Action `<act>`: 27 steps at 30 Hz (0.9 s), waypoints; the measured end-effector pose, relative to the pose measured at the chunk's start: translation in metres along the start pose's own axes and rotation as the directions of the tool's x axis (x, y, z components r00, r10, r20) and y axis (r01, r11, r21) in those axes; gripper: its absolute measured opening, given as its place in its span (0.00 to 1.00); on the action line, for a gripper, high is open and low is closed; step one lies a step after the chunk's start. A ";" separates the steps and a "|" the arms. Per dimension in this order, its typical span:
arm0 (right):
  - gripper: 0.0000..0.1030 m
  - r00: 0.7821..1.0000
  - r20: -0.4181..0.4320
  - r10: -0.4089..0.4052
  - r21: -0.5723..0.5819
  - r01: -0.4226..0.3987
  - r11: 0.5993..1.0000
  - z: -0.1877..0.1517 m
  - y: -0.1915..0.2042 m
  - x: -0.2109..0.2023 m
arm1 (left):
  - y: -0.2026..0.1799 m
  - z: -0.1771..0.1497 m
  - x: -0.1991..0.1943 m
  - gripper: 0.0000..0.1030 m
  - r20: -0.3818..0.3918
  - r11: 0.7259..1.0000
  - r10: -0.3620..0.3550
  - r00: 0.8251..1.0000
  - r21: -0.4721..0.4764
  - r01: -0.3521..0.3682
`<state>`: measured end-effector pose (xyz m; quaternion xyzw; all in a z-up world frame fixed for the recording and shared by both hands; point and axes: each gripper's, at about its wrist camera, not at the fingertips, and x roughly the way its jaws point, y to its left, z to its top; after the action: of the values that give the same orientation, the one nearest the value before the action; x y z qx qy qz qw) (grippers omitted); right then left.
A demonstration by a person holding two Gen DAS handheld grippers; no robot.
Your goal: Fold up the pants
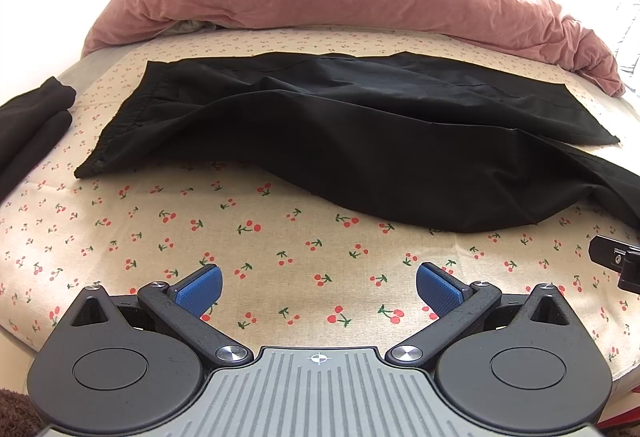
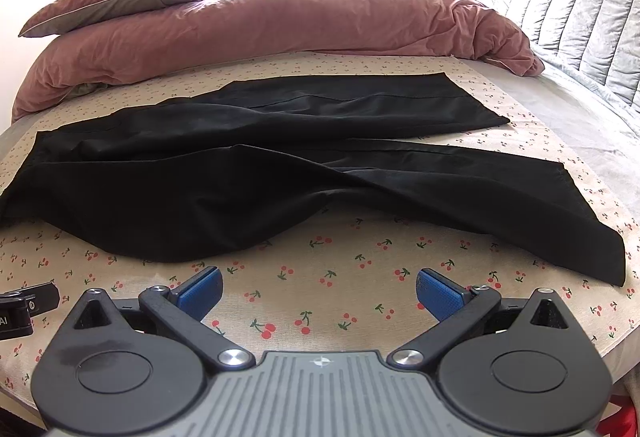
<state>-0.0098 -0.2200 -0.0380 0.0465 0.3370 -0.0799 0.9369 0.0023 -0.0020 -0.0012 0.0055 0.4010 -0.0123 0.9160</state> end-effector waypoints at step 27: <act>1.00 1.000 -0.009 0.005 0.008 -0.005 1.000 0.001 -0.001 0.002 | 0.002 0.001 -0.001 1.00 0.000 1.000 -0.003 1.000 -0.002 0.003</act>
<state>-0.0082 -0.2216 -0.0388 0.0515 0.3408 -0.0785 0.9354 0.0026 -0.0001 -0.0003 0.0038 0.4010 -0.0134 0.9160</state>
